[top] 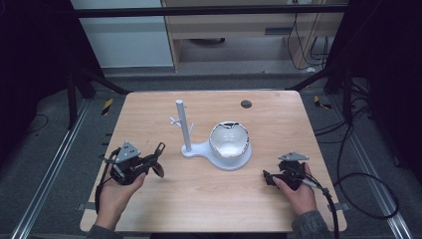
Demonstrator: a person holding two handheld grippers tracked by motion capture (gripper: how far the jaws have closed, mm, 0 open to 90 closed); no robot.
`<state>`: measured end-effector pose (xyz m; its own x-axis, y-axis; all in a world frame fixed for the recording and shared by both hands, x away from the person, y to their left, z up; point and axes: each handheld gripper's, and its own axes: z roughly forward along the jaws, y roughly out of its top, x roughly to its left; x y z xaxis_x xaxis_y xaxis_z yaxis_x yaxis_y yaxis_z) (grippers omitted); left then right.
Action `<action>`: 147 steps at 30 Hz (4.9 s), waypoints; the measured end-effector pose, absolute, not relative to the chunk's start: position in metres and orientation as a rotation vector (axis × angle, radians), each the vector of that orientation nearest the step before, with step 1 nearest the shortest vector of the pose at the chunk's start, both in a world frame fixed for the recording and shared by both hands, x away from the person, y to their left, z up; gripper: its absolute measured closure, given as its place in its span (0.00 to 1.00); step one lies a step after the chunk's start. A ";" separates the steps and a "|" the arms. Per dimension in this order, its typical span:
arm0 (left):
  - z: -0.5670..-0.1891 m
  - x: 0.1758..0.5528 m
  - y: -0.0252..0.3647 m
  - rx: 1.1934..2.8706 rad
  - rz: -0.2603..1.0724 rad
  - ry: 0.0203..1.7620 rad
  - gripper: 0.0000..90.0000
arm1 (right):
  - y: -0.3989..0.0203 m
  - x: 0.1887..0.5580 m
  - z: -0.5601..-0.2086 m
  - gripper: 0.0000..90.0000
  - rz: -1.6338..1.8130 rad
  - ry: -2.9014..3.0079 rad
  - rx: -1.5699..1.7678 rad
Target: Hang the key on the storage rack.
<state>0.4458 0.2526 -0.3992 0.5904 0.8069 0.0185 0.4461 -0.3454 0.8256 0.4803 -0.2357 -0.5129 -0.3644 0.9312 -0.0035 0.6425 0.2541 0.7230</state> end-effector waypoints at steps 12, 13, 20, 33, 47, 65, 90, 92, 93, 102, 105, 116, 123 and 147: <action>-0.401 0.447 0.252 1.951 0.571 0.999 0.89 | -0.235 0.481 -0.513 0.00 0.899 2.100 1.436; -0.400 0.447 0.251 1.956 0.577 0.997 0.89 | -0.235 0.481 -0.513 0.00 0.899 2.100 1.436; -0.392 0.448 0.248 1.957 0.589 0.980 0.89 | -0.235 0.482 -0.513 0.00 0.892 2.095 1.433; -0.379 0.447 0.242 1.905 0.631 0.959 0.89 | -0.235 0.482 -0.513 0.00 0.891 2.092 1.434; -0.366 0.449 0.235 1.882 0.638 0.943 0.89 | -0.234 0.482 -0.513 0.01 0.892 2.087 1.439; -0.350 0.454 0.223 1.861 0.640 0.919 0.89 | -0.234 0.481 -0.513 0.01 0.890 2.086 1.440; -0.350 0.469 0.218 1.865 0.627 0.930 0.89 | -0.233 0.481 -0.513 0.01 0.890 2.083 1.450; -0.349 0.469 0.217 1.866 0.628 0.928 0.89 | -0.233 0.481 -0.513 0.01 0.890 2.083 1.450; -0.349 0.469 0.216 1.866 0.628 0.927 0.89 | -0.233 0.481 -0.513 0.01 0.890 2.083 1.450; -0.351 0.473 0.213 1.871 0.623 0.935 0.89 | -0.233 0.481 -0.513 0.01 0.890 2.083 1.450; -0.352 0.475 0.212 1.876 0.621 0.937 0.89 | -0.234 0.481 -0.513 0.01 0.890 2.083 1.449; -0.357 0.482 0.207 1.905 0.646 0.941 0.89 | -0.233 0.481 -0.513 0.01 0.891 2.082 1.451; -0.361 0.487 0.200 1.899 0.651 0.944 0.89 | -0.234 0.481 -0.513 0.01 0.890 2.083 1.450; -0.375 0.497 0.194 1.887 0.643 0.971 0.89 | -0.233 0.481 -0.513 0.01 0.891 2.082 1.451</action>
